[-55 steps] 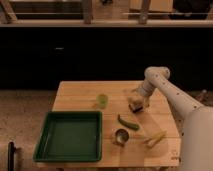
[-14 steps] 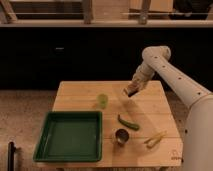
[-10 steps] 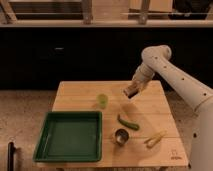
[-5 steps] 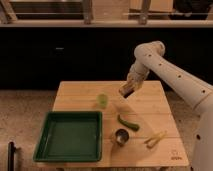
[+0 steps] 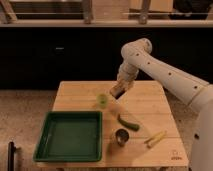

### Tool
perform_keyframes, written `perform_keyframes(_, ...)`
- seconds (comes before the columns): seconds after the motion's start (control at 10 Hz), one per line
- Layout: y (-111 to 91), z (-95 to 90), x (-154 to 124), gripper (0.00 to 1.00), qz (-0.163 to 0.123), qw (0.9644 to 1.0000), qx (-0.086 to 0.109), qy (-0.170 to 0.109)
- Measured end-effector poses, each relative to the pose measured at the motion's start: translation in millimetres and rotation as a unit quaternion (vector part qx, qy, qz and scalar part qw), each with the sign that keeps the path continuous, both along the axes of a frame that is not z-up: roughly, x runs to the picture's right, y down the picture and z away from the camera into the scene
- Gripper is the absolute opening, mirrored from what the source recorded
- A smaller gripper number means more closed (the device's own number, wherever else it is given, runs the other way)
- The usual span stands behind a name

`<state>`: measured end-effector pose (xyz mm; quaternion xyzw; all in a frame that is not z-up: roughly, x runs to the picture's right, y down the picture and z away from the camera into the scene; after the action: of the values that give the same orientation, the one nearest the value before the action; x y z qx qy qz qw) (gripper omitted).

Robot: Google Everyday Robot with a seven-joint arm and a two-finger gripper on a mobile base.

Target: Wipe tray with eraser

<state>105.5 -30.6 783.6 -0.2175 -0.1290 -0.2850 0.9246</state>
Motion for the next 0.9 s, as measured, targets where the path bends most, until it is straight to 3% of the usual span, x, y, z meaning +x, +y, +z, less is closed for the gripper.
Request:
perform_keyframes(0.5,12.1,-16.3,-47.1,0.0,-0.032,0.9994,0.003,-0.017)
perform_keyframes(0.9,22.9,-27.6,-59.0,0.0,-0.06,0.9979,0.006,-0.026)
